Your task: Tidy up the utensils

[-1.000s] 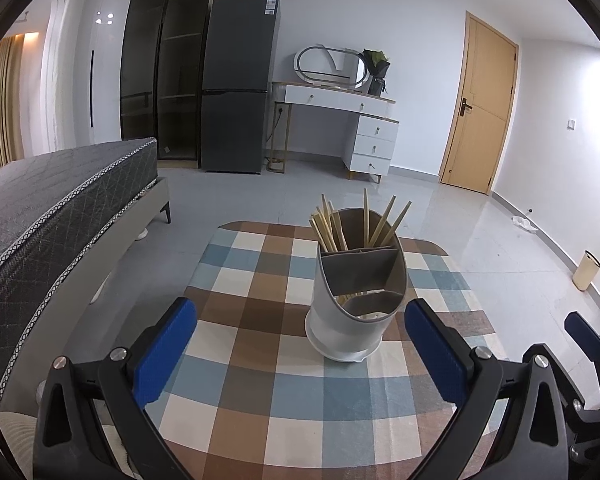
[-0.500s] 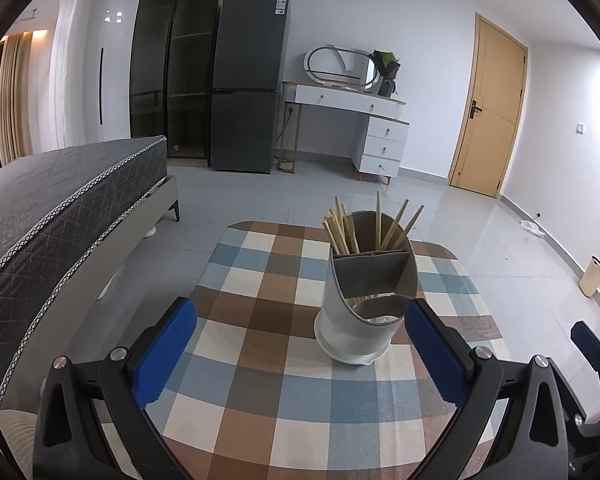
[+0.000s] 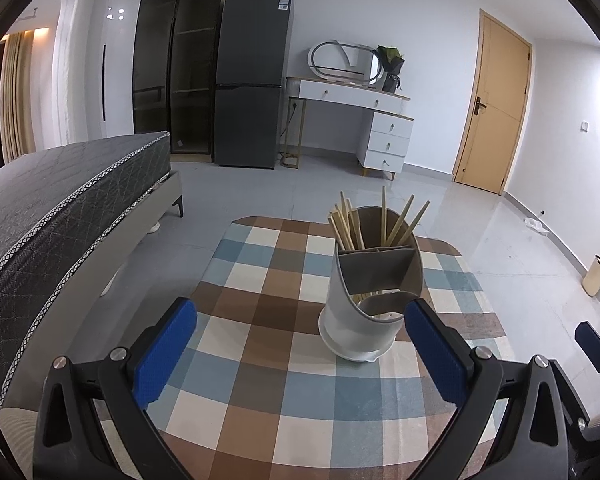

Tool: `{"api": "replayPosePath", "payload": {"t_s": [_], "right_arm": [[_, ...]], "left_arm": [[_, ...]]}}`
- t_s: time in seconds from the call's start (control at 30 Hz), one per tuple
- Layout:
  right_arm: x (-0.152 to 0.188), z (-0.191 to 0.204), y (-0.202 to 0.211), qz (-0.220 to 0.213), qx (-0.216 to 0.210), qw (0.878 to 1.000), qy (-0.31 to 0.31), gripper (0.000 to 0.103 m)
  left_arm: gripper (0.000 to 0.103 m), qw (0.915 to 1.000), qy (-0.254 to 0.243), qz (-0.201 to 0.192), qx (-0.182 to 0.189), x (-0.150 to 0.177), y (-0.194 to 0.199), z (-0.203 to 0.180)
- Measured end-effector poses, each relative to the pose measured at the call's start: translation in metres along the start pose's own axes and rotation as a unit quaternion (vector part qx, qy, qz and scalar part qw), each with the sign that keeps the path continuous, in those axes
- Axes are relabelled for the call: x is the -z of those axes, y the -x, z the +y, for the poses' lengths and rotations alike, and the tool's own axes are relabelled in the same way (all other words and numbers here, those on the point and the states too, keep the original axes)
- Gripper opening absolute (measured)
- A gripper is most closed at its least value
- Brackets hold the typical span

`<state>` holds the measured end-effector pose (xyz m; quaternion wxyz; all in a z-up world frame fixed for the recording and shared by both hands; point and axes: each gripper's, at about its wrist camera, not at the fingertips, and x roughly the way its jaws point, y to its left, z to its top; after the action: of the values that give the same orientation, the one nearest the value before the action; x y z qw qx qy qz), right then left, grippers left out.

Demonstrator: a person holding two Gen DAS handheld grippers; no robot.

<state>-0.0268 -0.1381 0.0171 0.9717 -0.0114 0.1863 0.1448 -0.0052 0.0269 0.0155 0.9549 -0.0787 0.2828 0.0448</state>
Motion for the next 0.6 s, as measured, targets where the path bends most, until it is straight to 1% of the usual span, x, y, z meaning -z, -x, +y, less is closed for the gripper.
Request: {"api": "replayPosePath", "payload": {"t_s": [0.17, 0.33, 0.4, 0.47, 0.6], "right_arm": [[-0.0004, 0.0001, -0.0002, 0.000, 0.000, 1.000, 0.001, 0.103], [-0.0001, -0.0004, -0.0002, 0.001, -0.001, 1.000, 0.001, 0.103], [-0.0001, -0.0003, 0.0000, 0.000, 0.000, 1.000, 0.002, 0.103], [0.0000, -0.0006, -0.0002, 0.000, 0.000, 1.000, 0.002, 0.103], [0.0000, -0.0004, -0.0007, 0.001, 0.001, 1.000, 0.004, 0.103]], "left_arm": [[0.101, 1.0000, 0.002, 0.000, -0.004, -0.0005, 0.0001, 0.0024], [0.101, 0.9999, 0.013, 0.008, -0.005, -0.0012, -0.0019, 0.0085], [0.101, 0.9999, 0.009, 0.009, -0.001, -0.0010, -0.0022, 0.0070], [0.101, 1.0000, 0.002, 0.003, -0.007, -0.0007, -0.0004, 0.0053], [0.101, 1.0000, 0.002, 0.004, -0.003, -0.0004, -0.0016, 0.0051]]}}
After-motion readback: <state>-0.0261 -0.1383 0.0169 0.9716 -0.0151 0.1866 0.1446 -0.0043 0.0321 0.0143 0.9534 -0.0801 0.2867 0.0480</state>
